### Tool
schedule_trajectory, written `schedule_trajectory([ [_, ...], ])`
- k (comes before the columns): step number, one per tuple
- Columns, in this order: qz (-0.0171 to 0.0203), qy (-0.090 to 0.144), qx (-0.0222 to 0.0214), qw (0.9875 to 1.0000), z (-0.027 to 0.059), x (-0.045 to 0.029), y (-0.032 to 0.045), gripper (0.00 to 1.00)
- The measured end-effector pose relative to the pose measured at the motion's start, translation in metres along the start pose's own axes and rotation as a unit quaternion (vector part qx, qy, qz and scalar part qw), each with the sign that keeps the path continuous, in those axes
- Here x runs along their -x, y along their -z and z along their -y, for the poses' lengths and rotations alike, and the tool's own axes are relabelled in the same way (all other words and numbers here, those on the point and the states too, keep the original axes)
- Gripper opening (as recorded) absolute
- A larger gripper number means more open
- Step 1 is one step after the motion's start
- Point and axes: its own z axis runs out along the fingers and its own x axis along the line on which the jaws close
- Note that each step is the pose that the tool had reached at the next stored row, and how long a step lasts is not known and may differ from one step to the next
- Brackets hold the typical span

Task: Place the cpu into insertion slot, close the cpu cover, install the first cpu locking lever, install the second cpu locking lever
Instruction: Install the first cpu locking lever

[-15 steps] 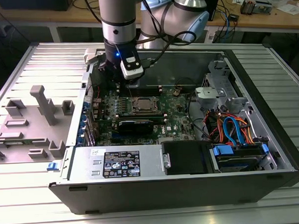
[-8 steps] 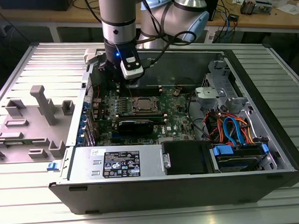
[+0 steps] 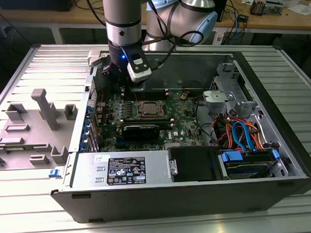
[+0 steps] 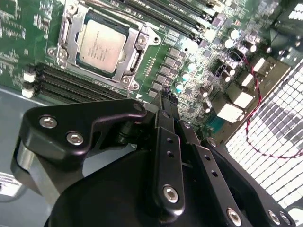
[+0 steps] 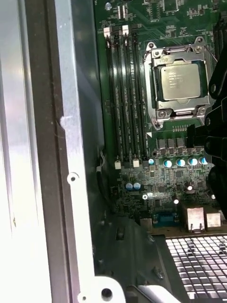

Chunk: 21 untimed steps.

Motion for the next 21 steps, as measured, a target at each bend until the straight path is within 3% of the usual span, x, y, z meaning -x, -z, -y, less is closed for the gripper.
schedule_trajectory([
  [6,0.0025,0.005,-0.0001,1.0,-0.0003,-0.0005,0.0069,0.11],
  [8,0.0171,0.008,0.0003,0.9998,-0.0005,-0.0017,0.0069,0.11],
  [9,0.0194,0.011,0.0004,0.9997,-0.0005,-0.0016,0.0066,0.11],
  [12,0.0194,0.034,0.0008,0.9992,-0.0005,-0.0017,0.0055,0.11],
  [16,0.0181,0.069,0.002,0.9975,-0.0004,-0.0017,0.0043,0.11],
  [21,0.0177,0.083,0.0044,0.9964,-0.0001,-0.0077,0.003,0.11],
])
